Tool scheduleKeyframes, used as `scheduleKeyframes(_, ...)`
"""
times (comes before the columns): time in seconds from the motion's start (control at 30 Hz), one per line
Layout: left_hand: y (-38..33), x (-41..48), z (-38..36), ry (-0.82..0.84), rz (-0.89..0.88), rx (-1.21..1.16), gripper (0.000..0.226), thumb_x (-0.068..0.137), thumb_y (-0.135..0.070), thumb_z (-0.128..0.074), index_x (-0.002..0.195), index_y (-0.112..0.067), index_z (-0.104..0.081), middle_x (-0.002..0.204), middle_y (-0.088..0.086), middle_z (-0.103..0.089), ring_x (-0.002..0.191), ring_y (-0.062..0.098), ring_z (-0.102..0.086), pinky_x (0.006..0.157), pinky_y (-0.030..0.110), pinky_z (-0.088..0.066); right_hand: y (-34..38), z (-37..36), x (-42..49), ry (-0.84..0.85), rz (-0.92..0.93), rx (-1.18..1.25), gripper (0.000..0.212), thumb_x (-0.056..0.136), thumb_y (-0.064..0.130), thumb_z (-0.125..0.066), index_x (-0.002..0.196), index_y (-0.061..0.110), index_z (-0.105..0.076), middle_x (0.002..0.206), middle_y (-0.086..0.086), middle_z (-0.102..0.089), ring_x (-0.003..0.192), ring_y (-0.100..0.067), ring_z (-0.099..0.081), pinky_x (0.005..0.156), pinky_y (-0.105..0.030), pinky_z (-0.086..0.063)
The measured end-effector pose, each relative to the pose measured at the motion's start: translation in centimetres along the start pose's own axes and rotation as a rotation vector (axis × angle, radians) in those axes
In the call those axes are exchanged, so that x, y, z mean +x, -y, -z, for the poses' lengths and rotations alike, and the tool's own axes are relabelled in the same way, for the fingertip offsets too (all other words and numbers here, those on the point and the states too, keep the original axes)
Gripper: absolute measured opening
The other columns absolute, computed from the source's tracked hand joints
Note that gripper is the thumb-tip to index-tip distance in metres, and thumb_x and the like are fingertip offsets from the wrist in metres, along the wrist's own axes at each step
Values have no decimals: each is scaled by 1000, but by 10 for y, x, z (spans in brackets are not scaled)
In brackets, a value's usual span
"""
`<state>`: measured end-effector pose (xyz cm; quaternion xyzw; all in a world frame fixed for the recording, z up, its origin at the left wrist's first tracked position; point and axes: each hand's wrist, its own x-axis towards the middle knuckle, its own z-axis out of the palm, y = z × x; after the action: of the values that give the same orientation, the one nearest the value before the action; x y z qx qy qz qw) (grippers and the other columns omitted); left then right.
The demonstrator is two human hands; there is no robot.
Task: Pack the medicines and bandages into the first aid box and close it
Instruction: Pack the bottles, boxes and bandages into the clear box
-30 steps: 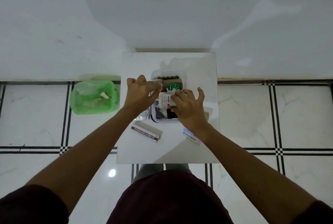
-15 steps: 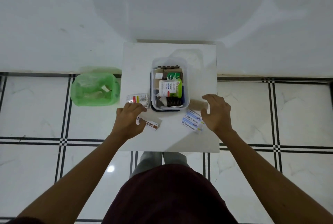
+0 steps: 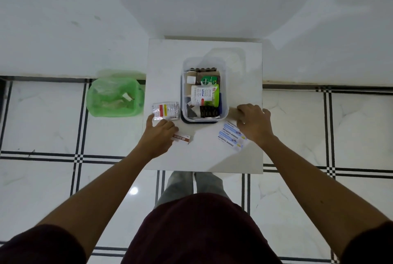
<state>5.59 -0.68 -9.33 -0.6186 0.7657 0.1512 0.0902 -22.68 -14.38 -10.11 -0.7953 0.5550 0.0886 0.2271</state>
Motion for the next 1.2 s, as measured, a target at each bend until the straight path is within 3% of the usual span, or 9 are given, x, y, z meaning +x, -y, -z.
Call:
scheduleKeyframes(0.2,5,-9,3,-187,77,-172,33,72,-25,-73,102,-13,-64,100,7,-70,90,29,-68,91,51,-48,-2,21,-16,-194,-37,126,31,74,18,-66,105,15,-62,97,-8,-69,86,-31,-61,78,-42,-49)
scheduleKeyframes(0.33,9,-18,24,-263,215,-369,37,74,-32,-70,104,-12,-64,95,5,-69,74,25,-66,58,30,-52,8,44,-37,-318,-10,319,43,74,17,-76,114,12,-61,112,-10,-68,95,-30,-60,81,-42,-49)
scheduleKeyframes(0.43,7,-19,49,-311,431,-638,35,71,-33,-77,98,-15,-64,88,-1,-68,69,17,-64,57,29,-55,23,60,-43,-349,115,378,45,73,15,-77,115,12,-60,114,-9,-66,100,-28,-58,83,-42,-47)
scheduleKeyframes(0.57,-10,-1,81,-428,626,-937,34,69,-33,-82,92,-13,-66,70,-6,-63,60,11,-60,54,13,-49,50,66,-38,-272,323,341,43,74,19,-71,116,12,-60,116,-11,-63,105,-27,-55,85,-41,-47)
scheduleKeyframes(0.73,-32,51,108,-501,721,-985,41,69,-42,-80,93,-12,-64,68,-4,-62,56,1,-55,50,3,-40,74,52,-24,-175,371,245,41,75,14,-74,113,11,-60,114,-13,-57,102,-27,-55,83,-39,-53)
scheduleKeyframes(0.83,-35,76,110,-450,717,-906,45,73,-41,-77,101,-8,-62,79,0,-65,61,8,-58,47,7,-39,78,43,-22,-186,334,169,40,76,19,-73,114,15,-61,114,-11,-59,102,-28,-57,83,-43,-47)
scheduleKeyframes(0.97,-29,88,98,-370,708,-784,53,76,-47,-72,110,-9,-60,95,9,-69,84,23,-68,58,21,-43,79,32,-21,-232,286,84,32,76,26,-70,107,19,-65,113,-7,-64,103,-29,-58,83,-47,-42)
scheduleKeyframes(1.13,-31,84,90,-387,688,-784,60,77,-48,-71,122,-12,-52,98,12,-68,86,24,-66,60,22,-43,80,24,-25,-317,251,143,21,83,29,-58,98,20,-69,111,-4,-67,104,-27,-59,86,-45,-38)
scheduleKeyframes(1.2,-33,83,88,-401,660,-774,63,78,-47,-69,130,-19,-46,99,13,-68,87,26,-64,64,28,-45,83,28,-22,-367,229,170,24,86,29,-51,99,20,-68,112,-3,-66,105,-24,-57,85,-41,-37)
